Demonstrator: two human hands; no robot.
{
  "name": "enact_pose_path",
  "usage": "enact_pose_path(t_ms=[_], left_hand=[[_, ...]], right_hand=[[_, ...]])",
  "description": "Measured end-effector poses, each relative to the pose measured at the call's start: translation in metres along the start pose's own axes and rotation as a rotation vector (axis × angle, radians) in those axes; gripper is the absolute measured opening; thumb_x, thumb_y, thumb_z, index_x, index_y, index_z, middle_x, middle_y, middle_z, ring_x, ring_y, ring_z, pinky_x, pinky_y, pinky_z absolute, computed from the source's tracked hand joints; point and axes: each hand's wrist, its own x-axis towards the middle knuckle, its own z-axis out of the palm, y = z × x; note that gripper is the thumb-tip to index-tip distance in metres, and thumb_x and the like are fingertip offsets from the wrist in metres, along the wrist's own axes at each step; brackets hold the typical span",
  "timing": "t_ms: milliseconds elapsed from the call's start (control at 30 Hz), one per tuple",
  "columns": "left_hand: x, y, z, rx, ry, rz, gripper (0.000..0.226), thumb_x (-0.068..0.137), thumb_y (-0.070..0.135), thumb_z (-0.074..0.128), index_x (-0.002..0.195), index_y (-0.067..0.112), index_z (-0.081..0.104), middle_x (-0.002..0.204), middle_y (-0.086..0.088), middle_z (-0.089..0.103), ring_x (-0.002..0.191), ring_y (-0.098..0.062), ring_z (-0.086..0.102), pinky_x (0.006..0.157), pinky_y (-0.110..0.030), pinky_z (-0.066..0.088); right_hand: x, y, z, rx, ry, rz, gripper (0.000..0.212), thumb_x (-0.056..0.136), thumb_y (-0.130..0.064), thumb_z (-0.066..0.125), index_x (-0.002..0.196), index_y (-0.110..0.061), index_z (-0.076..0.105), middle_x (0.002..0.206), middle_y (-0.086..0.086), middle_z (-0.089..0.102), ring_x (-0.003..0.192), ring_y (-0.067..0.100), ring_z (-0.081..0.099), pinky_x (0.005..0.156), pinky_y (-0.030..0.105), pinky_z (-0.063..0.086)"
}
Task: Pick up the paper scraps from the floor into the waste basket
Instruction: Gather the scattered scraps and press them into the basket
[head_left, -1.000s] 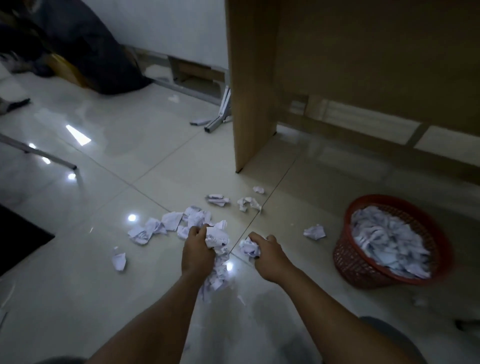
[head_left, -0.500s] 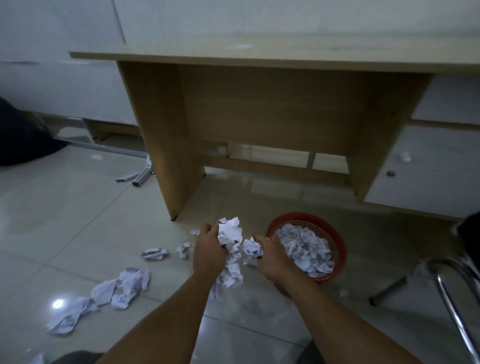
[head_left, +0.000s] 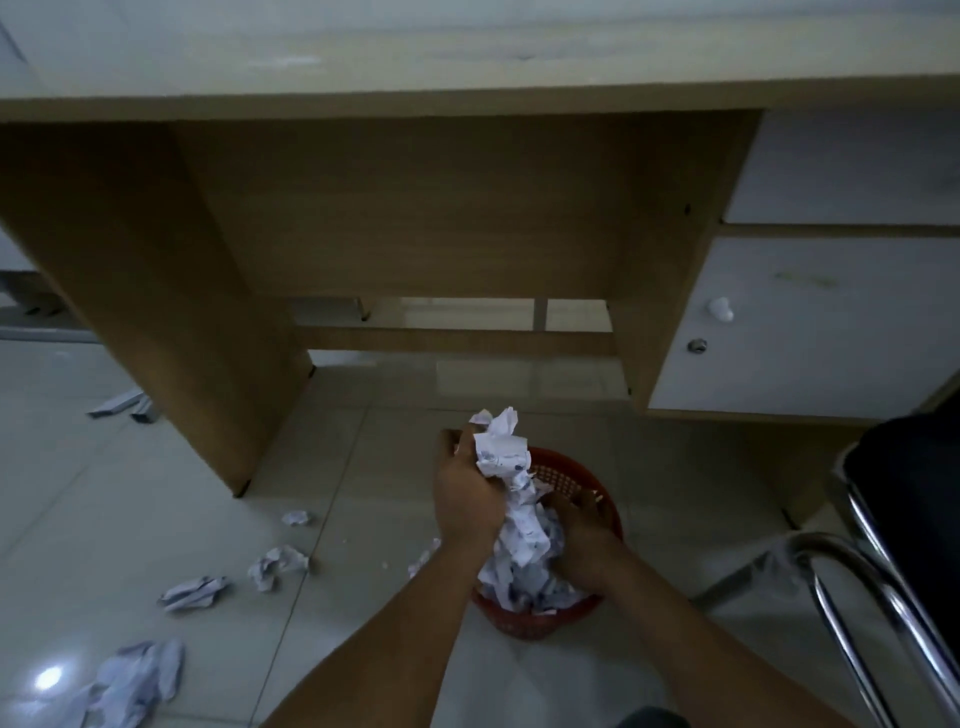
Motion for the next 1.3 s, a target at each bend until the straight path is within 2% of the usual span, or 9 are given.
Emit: enact_pose_path(t_ms=[133, 267, 500, 633, 733, 833, 1033, 1133, 1300], left_hand=[[0.012, -0.006, 0.03, -0.029, 0.042, 0.05, 0.046, 0.087, 0.013, 0.064, 0.132, 0.015, 0.054, 0.115, 0.004, 0.049, 0.097, -0.008, 0.058, 0.088, -0.016, 0.045], [0.006, -0.022, 0.044, 0.068, 0.045, -0.009, 0.049, 0.087, 0.004, 0.063, 0.133, 0.013, 0.051, 0.118, -0.004, 0.048, 0.097, -0.012, 0.055, 0.083, -0.008, 0.039], [-0.012, -0.069, 0.045, 0.854, -0.687, 0.036, 0.073, 0.082, 0.031, 0.065, 0.144, 0.024, 0.025, 0.146, -0.008, 0.03, 0.132, -0.03, 0.031, 0.107, -0.036, 0.032], [0.004, -0.074, 0.03, 0.699, -0.929, 0.134, 0.09, 0.08, 0.033, 0.069, 0.15, 0.017, 0.015, 0.151, -0.005, 0.026, 0.139, -0.024, 0.025, 0.114, -0.031, 0.021], [0.02, -0.061, 0.012, 0.488, -1.082, -0.013, 0.099, 0.079, 0.032, 0.073, 0.152, 0.022, 0.008, 0.151, 0.002, 0.028, 0.136, -0.018, 0.035, 0.109, -0.024, 0.031], [0.032, -0.047, 0.002, 0.558, -1.198, -0.033, 0.107, 0.072, 0.029, 0.071, 0.15, 0.033, -0.002, 0.145, 0.001, 0.04, 0.121, -0.019, 0.051, 0.098, -0.026, 0.044], [0.022, -0.049, 0.004, 0.885, -1.272, 0.268, 0.14, 0.056, 0.08, 0.067, 0.147, 0.027, -0.025, 0.158, 0.007, -0.021, 0.147, -0.018, -0.011, 0.121, -0.04, 0.001], [0.009, -0.05, 0.009, 0.892, -1.224, 0.286, 0.144, 0.056, 0.076, 0.071, 0.144, 0.026, -0.032, 0.156, 0.001, -0.027, 0.144, -0.024, -0.023, 0.119, -0.047, -0.002], [-0.001, -0.064, 0.02, 0.995, -1.176, 0.328, 0.145, 0.054, 0.081, 0.067, 0.142, 0.027, -0.034, 0.154, 0.001, -0.032, 0.143, -0.027, -0.025, 0.117, -0.053, -0.007]], right_hand=[[0.0, 0.007, -0.008, 0.088, -0.03, -0.07, 0.099, 0.072, -0.042, 0.074, 0.15, -0.038, 0.013, 0.159, 0.004, 0.012, 0.147, 0.03, 0.007, 0.117, 0.04, 0.014], [-0.004, 0.009, -0.019, 0.318, -0.073, -0.052, 0.115, 0.062, -0.036, 0.083, 0.148, -0.039, 0.006, 0.156, 0.001, 0.009, 0.143, 0.028, 0.018, 0.114, 0.039, 0.031], [-0.007, -0.002, -0.013, 0.44, -0.095, -0.155, 0.134, 0.059, -0.047, 0.087, 0.148, -0.039, -0.014, 0.149, -0.02, 0.005, 0.142, 0.01, 0.014, 0.114, 0.03, 0.027], [0.0, -0.003, 0.0, 0.339, -0.143, -0.139, 0.108, 0.068, -0.067, 0.07, 0.136, -0.065, -0.015, 0.158, -0.01, -0.023, 0.147, 0.021, -0.017, 0.119, 0.049, 0.014], [0.002, -0.001, 0.004, 0.167, -0.139, -0.093, 0.095, 0.079, -0.064, 0.061, 0.14, -0.06, -0.012, 0.159, -0.006, -0.021, 0.146, 0.025, -0.023, 0.118, 0.049, -0.001], [0.003, 0.001, 0.005, 0.033, -0.09, -0.052, 0.087, 0.086, -0.06, 0.05, 0.147, -0.047, -0.01, 0.161, -0.001, -0.016, 0.146, 0.028, -0.021, 0.115, 0.051, -0.008], [0.002, -0.004, 0.01, -0.116, -0.073, -0.036, 0.078, 0.096, -0.056, 0.036, 0.152, -0.031, -0.012, 0.158, 0.009, -0.024, 0.143, 0.033, -0.028, 0.115, 0.051, -0.009], [0.003, -0.004, 0.003, -0.095, -0.037, -0.075, 0.086, 0.091, -0.057, 0.047, 0.153, -0.029, -0.005, 0.158, 0.007, -0.027, 0.144, 0.033, -0.026, 0.118, 0.049, -0.003], [-0.012, 0.005, -0.015, -0.005, 0.031, -0.191, 0.106, 0.078, -0.056, 0.068, 0.152, -0.035, -0.004, 0.156, 0.0, -0.032, 0.148, 0.029, 0.003, 0.115, 0.039, 0.025]])
